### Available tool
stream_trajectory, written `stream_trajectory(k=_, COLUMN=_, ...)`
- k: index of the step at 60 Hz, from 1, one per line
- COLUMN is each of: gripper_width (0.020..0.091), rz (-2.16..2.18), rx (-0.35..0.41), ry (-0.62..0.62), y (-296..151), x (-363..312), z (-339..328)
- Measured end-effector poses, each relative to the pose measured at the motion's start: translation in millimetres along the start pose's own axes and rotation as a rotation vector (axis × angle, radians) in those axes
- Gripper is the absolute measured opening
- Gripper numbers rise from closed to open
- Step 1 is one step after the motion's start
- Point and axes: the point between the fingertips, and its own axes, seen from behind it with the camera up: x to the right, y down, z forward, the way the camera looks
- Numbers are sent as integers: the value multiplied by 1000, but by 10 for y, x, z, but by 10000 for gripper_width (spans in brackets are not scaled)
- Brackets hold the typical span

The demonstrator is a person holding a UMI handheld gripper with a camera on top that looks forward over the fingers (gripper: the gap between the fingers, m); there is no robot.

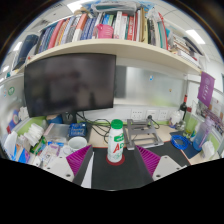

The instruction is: Pour water

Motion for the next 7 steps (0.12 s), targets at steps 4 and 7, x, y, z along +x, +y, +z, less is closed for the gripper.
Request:
stream_trajectory(k=4, gripper_width=857, rz=3, rx=-1, ry=10, y=-34, x=-8, z=-44)
stream_trajectory(k=7, gripper_width=855, rz=8, rx=8, ry=21, y=-73, x=-9, z=-61)
